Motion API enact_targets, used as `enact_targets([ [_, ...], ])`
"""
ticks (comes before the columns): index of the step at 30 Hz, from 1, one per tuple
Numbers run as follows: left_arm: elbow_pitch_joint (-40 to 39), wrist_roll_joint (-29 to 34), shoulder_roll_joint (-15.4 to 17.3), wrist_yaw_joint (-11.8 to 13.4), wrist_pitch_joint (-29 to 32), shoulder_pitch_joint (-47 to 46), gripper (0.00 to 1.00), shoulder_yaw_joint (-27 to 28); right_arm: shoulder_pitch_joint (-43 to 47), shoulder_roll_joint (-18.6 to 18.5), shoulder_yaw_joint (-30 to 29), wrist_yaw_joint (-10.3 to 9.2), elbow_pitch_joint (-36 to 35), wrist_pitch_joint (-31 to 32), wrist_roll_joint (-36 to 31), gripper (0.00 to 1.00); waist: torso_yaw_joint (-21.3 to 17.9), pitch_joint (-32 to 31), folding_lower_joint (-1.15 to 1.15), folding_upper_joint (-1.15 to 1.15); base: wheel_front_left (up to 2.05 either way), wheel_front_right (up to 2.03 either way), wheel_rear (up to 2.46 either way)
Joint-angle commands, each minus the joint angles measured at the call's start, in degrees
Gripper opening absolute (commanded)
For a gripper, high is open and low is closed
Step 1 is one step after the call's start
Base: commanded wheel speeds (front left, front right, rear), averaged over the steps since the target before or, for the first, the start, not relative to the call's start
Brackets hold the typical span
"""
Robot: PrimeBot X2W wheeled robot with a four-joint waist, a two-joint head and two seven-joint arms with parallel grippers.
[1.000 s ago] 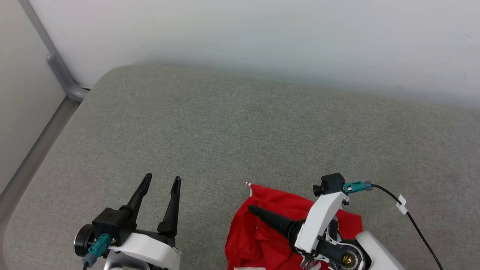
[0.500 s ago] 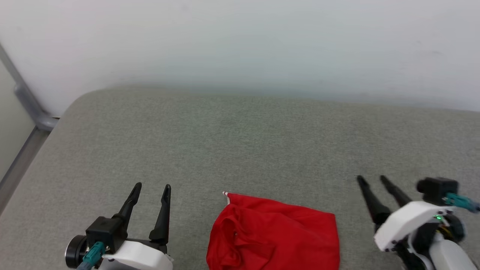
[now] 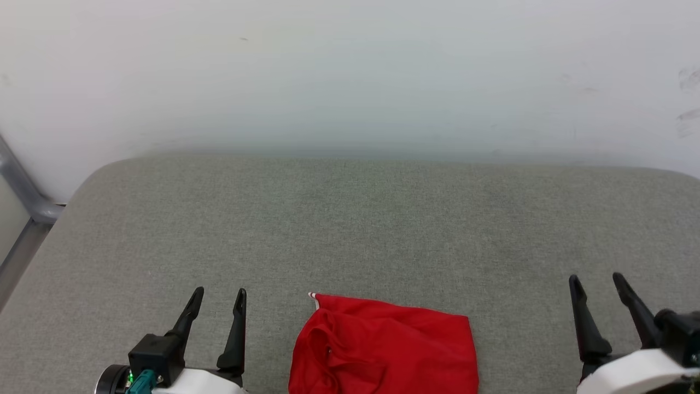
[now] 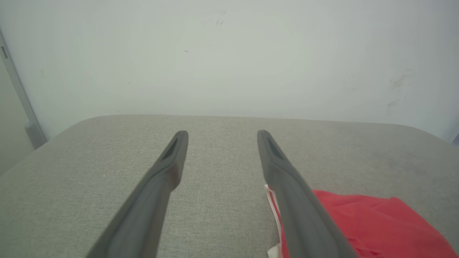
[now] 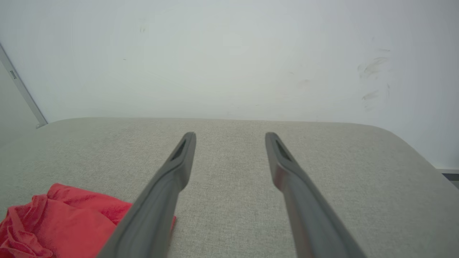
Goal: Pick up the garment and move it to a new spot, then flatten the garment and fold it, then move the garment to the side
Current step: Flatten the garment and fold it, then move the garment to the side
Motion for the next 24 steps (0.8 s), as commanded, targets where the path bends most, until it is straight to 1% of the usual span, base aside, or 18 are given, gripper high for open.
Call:
enact_targets([
  [1, 0.20, 0.38, -0.01, 0.14, -0.12, 0.80, 1.00, 0.07, 1.86, 0.67, -0.13, -0.02, -1.66, 0.15, -1.02, 1.00, -0.03, -0.45, 0.00, -0.01, 0.00, 0.00, 0.00],
  [5, 0.63, 0.60, -0.09, 0.23, -0.13, 1.28, 1.00, 0.24, 5.44, 1.87, -0.66, -0.02, -5.29, 1.19, -2.25, 1.00, -0.23, -1.02, 0.00, -0.01, 0.00, 0.00, 0.00],
  [9, 0.87, 0.83, -0.04, 0.41, -0.13, 1.82, 1.00, 0.53, 7.26, 2.46, -0.69, -0.02, -7.44, 1.99, -2.76, 1.00, -0.54, -1.27, 0.00, -0.01, 0.00, 0.00, 0.00],
  [18, 1.36, 0.83, 0.01, 0.01, -0.12, 1.41, 1.00, 0.97, 7.83, 2.78, -0.62, -0.02, -8.88, 3.38, -3.30, 1.00, -0.85, -1.29, 0.00, -0.01, 0.00, 0.00, 0.00],
  [24, 1.54, 0.97, -0.04, -0.24, -0.13, 0.78, 1.00, 1.20, 7.90, 2.81, -1.52, -0.02, -8.60, 4.59, -1.62, 1.00, -0.74, -1.27, 0.00, -0.01, 0.00, 0.00, 0.00],
])
